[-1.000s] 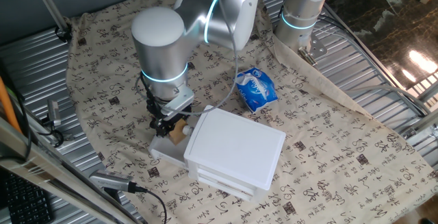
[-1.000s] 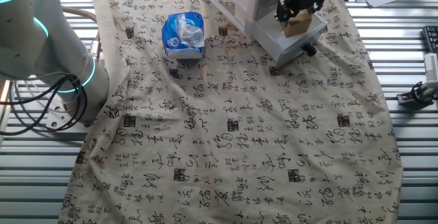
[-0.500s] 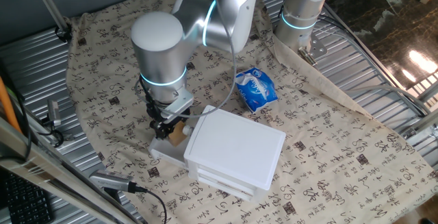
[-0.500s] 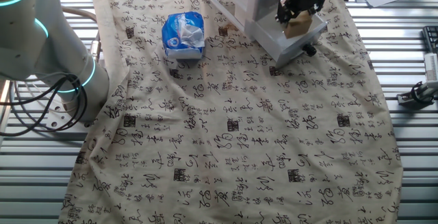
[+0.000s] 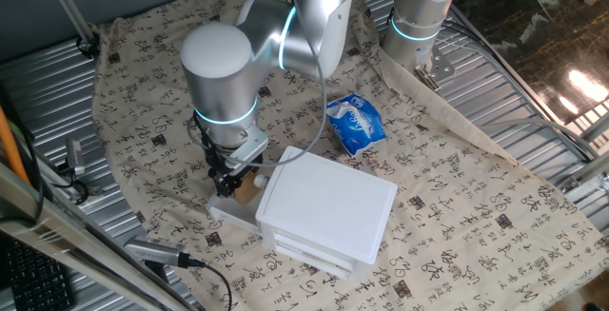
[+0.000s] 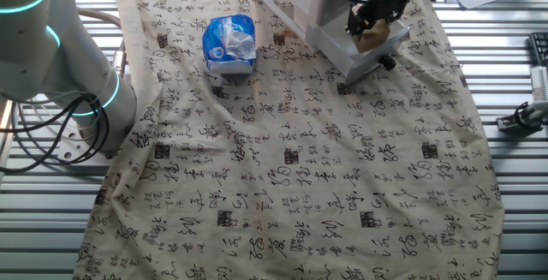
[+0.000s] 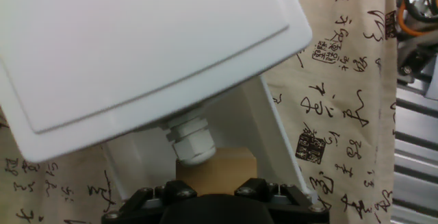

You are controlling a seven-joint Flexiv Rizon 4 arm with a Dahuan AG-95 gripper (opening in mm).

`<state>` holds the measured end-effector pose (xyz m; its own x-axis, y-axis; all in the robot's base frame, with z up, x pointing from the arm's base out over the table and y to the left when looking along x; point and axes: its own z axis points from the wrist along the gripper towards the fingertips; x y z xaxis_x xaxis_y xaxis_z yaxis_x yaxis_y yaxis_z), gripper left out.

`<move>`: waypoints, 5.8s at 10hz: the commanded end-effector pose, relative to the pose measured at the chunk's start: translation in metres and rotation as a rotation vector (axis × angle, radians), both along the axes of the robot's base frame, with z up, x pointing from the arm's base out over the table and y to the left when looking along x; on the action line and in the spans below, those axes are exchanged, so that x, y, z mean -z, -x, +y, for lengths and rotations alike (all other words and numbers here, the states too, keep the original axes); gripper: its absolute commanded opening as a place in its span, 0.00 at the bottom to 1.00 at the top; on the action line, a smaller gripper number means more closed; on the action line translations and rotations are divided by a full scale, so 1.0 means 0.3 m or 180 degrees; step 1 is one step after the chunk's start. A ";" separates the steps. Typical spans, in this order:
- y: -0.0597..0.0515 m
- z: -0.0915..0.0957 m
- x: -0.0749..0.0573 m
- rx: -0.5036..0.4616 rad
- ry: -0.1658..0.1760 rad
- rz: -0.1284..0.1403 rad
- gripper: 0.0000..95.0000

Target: Put things in the drawer

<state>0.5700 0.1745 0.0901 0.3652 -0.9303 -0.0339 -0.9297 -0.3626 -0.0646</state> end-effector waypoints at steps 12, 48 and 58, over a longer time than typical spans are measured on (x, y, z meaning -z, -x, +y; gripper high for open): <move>-0.008 0.008 0.096 -0.0152 -0.0020 0.0001 0.00; 0.013 0.005 0.049 -0.0228 -0.0028 0.0097 0.60; -0.014 -0.075 -0.105 -0.0307 -0.0003 0.0159 0.60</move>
<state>0.5759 0.1515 0.1229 0.4563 -0.8883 -0.0514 -0.8898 -0.4559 -0.0196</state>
